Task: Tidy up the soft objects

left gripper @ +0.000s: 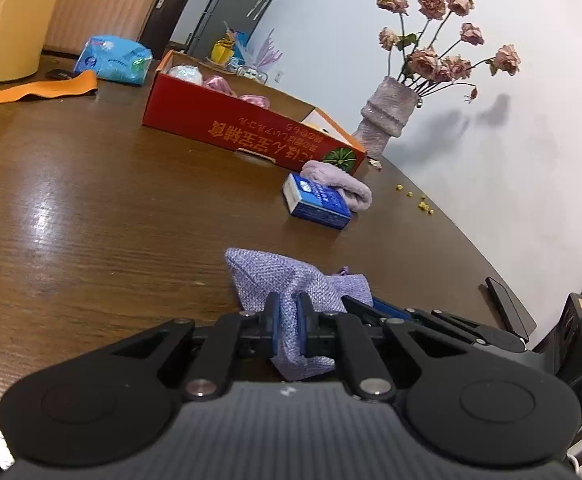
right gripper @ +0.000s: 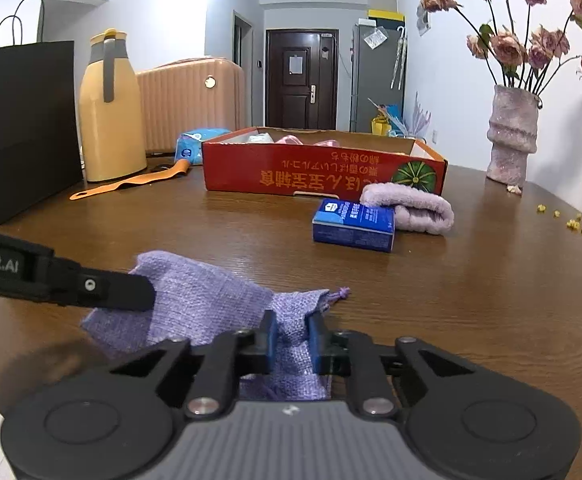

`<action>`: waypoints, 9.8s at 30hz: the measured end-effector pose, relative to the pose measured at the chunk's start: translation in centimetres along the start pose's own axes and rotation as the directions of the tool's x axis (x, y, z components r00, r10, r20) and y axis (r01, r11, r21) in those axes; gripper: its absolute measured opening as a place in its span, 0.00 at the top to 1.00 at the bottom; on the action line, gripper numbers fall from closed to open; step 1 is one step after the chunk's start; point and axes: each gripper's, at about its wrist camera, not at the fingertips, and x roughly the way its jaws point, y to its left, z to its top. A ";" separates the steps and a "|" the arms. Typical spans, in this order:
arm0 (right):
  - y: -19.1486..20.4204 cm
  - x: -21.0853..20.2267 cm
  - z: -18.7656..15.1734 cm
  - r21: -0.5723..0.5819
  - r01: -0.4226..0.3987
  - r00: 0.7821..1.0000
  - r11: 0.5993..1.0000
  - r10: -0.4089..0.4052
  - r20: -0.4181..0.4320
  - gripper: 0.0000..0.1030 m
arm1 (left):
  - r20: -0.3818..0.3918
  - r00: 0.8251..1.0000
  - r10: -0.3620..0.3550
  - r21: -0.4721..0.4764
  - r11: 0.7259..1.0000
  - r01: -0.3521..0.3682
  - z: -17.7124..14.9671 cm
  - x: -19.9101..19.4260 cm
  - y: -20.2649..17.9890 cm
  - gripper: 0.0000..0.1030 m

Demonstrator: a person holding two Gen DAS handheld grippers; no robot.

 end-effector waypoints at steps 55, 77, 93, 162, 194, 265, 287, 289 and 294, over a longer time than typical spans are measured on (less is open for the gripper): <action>-13.5 5.2 25.2 0.064 -0.013 0.997 0.998 0.008 0.075 0.56 | 0.418 0.868 0.269 0.259 0.880 -0.398 22.0 3.3 -2.5 0.10; -7.4 -9.7 4.5 0.127 -0.066 0.987 0.990 0.046 0.156 0.35 | 0.354 0.892 0.283 0.194 0.910 -0.366 1.6 -7.4 -5.6 0.00; -9.2 -6.9 2.5 0.238 -0.061 0.996 0.969 0.043 0.083 0.36 | 0.213 0.947 0.242 0.198 0.938 -0.284 1.9 -2.0 -5.2 0.01; -18.2 27.1 22.9 0.371 -0.074 0.988 0.926 0.118 -0.098 0.86 | -0.091 0.996 0.012 -0.142 0.990 -0.025 26.3 29.3 3.0 0.78; -15.8 6.9 27.5 0.150 0.000 0.999 0.989 -0.007 0.049 0.64 | 0.192 0.957 0.219 0.213 0.942 -0.259 27.1 7.2 -2.8 0.39; -16.0 9.5 8.8 0.418 -0.104 0.995 0.902 0.094 0.045 0.83 | -0.007 0.997 -0.076 0.087 0.993 0.076 11.7 16.1 -4.7 0.74; -7.6 -6.0 5.4 0.290 -0.196 0.973 0.937 0.150 0.175 0.84 | 0.139 0.986 -0.086 0.122 0.990 0.069 3.9 -1.7 -6.8 0.74; -7.8 -5.8 5.7 0.291 -0.195 0.973 0.937 0.147 0.179 0.84 | 0.139 0.986 -0.095 0.121 0.990 0.078 4.4 -1.3 -6.8 0.74; -9.8 -3.5 10.3 0.244 -0.182 0.964 0.953 0.124 0.233 0.84 | 0.166 0.975 -0.147 0.166 0.979 0.119 10.1 1.5 -7.1 0.74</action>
